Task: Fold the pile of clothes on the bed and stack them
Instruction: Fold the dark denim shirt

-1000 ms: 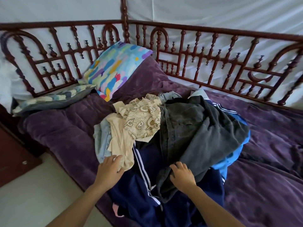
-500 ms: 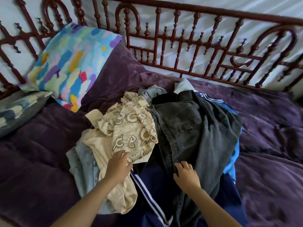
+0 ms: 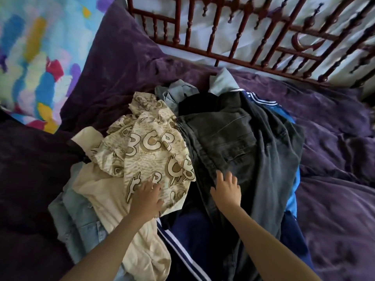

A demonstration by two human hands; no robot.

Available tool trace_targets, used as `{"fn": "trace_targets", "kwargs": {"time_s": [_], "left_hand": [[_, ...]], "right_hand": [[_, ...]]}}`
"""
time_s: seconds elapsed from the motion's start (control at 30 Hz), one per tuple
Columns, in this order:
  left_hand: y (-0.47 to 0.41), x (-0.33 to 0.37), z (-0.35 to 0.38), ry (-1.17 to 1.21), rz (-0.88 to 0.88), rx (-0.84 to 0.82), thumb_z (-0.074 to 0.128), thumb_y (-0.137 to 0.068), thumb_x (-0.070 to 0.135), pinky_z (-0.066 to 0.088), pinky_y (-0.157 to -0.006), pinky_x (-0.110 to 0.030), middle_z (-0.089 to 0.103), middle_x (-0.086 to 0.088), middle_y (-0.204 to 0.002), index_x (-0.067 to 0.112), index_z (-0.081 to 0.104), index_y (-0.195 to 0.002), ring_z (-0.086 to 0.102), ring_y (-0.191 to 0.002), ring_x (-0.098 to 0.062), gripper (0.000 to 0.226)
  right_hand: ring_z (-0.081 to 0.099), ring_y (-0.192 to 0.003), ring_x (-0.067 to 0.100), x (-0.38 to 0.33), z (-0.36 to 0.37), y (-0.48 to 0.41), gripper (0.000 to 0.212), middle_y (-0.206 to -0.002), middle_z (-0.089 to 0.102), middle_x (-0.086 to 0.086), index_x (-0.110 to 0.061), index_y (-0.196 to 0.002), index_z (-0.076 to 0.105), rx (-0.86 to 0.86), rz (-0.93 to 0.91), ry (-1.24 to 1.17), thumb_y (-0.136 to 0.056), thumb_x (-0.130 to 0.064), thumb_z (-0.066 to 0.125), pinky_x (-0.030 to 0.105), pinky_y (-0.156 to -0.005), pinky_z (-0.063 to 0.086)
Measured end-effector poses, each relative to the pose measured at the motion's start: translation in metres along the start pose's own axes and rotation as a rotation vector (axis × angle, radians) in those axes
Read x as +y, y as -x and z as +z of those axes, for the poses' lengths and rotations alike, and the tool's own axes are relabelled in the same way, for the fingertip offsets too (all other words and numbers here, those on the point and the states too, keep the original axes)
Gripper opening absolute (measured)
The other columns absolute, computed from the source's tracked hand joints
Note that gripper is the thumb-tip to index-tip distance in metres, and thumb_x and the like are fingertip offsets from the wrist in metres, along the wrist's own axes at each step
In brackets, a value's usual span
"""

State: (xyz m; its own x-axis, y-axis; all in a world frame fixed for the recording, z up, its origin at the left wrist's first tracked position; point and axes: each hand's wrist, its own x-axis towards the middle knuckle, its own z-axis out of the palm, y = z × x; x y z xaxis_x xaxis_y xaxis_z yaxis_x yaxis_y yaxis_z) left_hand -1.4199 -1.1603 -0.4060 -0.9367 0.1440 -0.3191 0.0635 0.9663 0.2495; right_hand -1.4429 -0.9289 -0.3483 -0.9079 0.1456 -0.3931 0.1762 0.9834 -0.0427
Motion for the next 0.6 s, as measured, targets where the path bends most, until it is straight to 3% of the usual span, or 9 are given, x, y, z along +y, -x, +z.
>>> {"fn": "trace_targets", "kwargs": {"time_s": [0.07,0.13,0.2,0.3,0.37,0.43,0.5,0.6], "left_hand": [[0.003,-0.016,0.011,-0.011,0.057,-0.009,0.067,-0.081,0.025,0.037,-0.101,-0.042,0.048,-0.005,-0.138,0.016,0.057,-0.124,0.034,-0.136,-0.027,0.046],[0.006,-0.028,0.019,-0.085,0.147,-0.032,0.088,-0.049,0.025,0.053,-0.081,-0.045,0.063,-0.009,-0.122,0.019,0.071,-0.104,0.057,-0.118,-0.029,0.057],[0.005,-0.033,0.025,-0.159,0.155,0.008,0.092,-0.030,0.027,0.056,-0.069,-0.041,0.069,-0.008,-0.112,0.023,0.074,-0.094,0.066,-0.104,-0.028,0.067],[0.008,-0.027,0.028,-0.144,0.130,0.003,0.092,-0.029,0.029,0.055,-0.073,-0.042,0.069,-0.010,-0.111,0.024,0.074,-0.087,0.065,-0.104,-0.029,0.061],[0.012,-0.017,0.023,-0.147,0.079,-0.010,0.092,-0.038,0.032,0.052,-0.081,-0.045,0.065,-0.013,-0.118,0.022,0.074,-0.089,0.060,-0.112,-0.032,0.056],[0.015,-0.003,0.012,-0.037,0.018,-0.026,0.075,-0.073,0.037,0.035,-0.104,-0.049,0.044,-0.014,-0.143,0.019,0.061,-0.121,0.034,-0.137,-0.033,0.053],[0.017,0.010,0.011,0.047,-0.042,-0.030,0.052,-0.093,0.037,0.019,-0.113,-0.044,0.026,-0.011,-0.153,0.017,0.040,-0.140,0.013,-0.144,-0.028,0.053],[0.029,0.034,0.009,0.194,-0.054,0.012,0.051,-0.093,0.029,0.031,-0.108,-0.041,0.036,-0.013,-0.146,0.010,0.042,-0.137,0.026,-0.137,-0.031,0.049]], "right_hand": [[0.028,-0.134,0.030,0.004,0.005,-0.016,0.065,-0.148,0.023,0.012,-0.019,-0.147,0.014,-0.033,0.039,0.029,-0.094,-0.028,0.049,0.038,-0.104,0.033],[0.032,-0.132,0.028,0.007,0.011,-0.024,0.067,-0.147,0.028,0.010,-0.020,-0.148,0.011,-0.073,0.049,0.033,-0.094,-0.025,0.050,0.037,-0.103,0.035],[0.040,-0.127,0.026,0.011,0.015,-0.028,0.065,-0.142,0.036,0.009,-0.019,-0.148,0.012,-0.079,0.042,0.008,-0.094,-0.017,0.048,0.035,-0.097,0.040],[0.051,-0.115,0.025,0.017,0.012,-0.029,0.057,-0.133,0.046,0.007,-0.020,-0.145,0.021,-0.040,0.039,-0.022,-0.094,-0.009,0.044,0.032,-0.080,0.045],[0.055,-0.109,0.026,0.022,0.007,-0.026,0.053,-0.128,0.050,0.007,-0.020,-0.142,0.026,-0.019,0.045,-0.024,-0.094,-0.008,0.043,0.031,-0.074,0.044],[0.055,-0.109,0.026,0.027,0.000,-0.016,0.051,-0.127,0.050,0.008,-0.021,-0.142,0.030,-0.001,0.037,-0.017,-0.094,-0.010,0.042,0.032,-0.075,0.045],[0.053,-0.111,0.027,0.034,-0.004,-0.001,0.049,-0.127,0.048,0.008,-0.021,-0.141,0.033,0.009,0.034,-0.017,-0.094,-0.011,0.041,0.033,-0.079,0.046],[0.053,-0.111,0.027,0.049,-0.011,0.028,0.047,-0.126,0.048,0.008,-0.022,-0.140,0.035,0.038,0.070,-0.061,-0.094,-0.013,0.041,0.033,-0.081,0.046]]}}
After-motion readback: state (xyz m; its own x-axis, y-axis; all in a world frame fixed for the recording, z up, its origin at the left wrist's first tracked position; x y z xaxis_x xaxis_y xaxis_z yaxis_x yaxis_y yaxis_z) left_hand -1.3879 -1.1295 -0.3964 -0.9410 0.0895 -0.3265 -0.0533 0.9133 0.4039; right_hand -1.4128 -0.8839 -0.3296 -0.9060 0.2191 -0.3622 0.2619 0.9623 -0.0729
